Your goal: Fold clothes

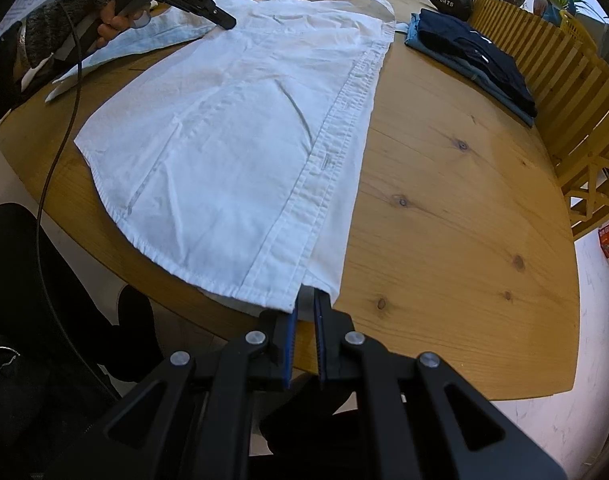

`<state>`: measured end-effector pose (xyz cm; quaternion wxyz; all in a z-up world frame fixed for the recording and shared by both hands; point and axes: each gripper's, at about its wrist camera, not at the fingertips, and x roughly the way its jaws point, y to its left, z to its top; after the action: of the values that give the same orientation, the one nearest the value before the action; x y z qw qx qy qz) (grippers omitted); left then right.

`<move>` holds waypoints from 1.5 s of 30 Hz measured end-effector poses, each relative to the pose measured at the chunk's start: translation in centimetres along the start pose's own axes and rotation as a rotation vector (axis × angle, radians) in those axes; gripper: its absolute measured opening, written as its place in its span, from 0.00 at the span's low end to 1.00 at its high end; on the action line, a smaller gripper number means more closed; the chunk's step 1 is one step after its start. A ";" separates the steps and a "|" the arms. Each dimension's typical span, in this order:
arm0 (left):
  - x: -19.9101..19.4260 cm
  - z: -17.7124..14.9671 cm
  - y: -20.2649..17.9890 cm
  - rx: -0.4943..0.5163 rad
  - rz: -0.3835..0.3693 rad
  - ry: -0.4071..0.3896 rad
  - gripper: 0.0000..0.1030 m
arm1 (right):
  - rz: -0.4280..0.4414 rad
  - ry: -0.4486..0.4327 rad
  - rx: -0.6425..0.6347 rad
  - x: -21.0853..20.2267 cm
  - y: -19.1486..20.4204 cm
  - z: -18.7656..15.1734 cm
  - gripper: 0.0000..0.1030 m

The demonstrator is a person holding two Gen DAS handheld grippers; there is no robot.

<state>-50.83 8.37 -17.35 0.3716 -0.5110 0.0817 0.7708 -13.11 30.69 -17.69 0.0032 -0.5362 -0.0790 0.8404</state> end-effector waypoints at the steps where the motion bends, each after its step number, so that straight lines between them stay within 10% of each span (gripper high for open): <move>1: -0.3 0.0 0.3 -0.008 0.004 -0.006 0.00 | 0.001 -0.001 0.001 0.0 0.0 0.0 0.08; 9: 0.5 -0.5 1.5 -0.062 0.029 0.045 0.13 | 0.003 0.020 -0.008 0.0 -0.3 0.0 0.09; 16: -5.6 -3.7 -2.9 0.027 -0.020 -0.035 0.24 | 0.357 0.047 0.149 -4.6 -5.7 1.3 0.09; 22: -2.7 -9.7 -10.7 0.201 -0.095 0.113 0.28 | 0.242 -0.027 0.007 -3.3 -3.7 5.4 0.24; 33: -2.7 -13.6 -12.0 0.203 -0.100 0.157 0.33 | 0.152 0.233 -0.185 0.7 -1.3 2.7 0.24; 40: -2.3 -13.7 -12.1 0.175 -0.112 0.133 0.33 | 0.070 -0.066 -0.143 1.3 -3.0 14.4 0.29; 45: -3.1 -14.8 -10.8 0.130 -0.117 0.112 0.33 | 0.020 0.009 -0.107 8.5 -3.6 20.5 0.31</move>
<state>-32.30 7.06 -18.88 0.4432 -0.5320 0.1223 0.7111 -35.50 32.38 -16.38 -0.0335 -0.5402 -0.1182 0.8325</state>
